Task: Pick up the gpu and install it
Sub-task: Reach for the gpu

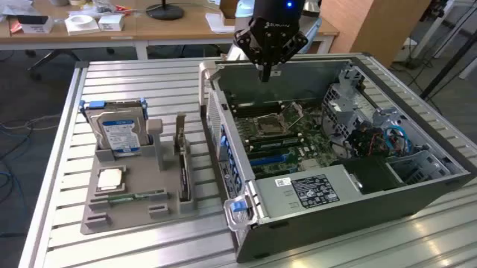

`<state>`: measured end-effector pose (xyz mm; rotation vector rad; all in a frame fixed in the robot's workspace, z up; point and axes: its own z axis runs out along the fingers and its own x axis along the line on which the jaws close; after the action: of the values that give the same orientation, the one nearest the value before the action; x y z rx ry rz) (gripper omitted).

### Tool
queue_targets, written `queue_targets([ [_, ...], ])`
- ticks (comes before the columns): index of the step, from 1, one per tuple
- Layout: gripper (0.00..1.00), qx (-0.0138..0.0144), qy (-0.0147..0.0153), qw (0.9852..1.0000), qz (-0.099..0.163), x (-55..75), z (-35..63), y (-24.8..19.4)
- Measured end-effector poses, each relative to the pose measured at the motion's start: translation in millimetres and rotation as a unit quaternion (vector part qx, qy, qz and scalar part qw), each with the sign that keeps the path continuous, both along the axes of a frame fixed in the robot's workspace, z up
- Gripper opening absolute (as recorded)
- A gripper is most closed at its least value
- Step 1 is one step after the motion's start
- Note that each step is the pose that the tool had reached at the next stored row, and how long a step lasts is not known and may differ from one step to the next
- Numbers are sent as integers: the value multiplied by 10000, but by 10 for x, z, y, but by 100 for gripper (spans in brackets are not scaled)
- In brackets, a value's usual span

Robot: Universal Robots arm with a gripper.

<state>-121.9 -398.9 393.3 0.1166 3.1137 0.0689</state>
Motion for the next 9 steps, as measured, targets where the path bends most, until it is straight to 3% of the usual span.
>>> queue_targets([
  [9, 10, 0, 0, 10000, 0, 0, 0, 0],
])
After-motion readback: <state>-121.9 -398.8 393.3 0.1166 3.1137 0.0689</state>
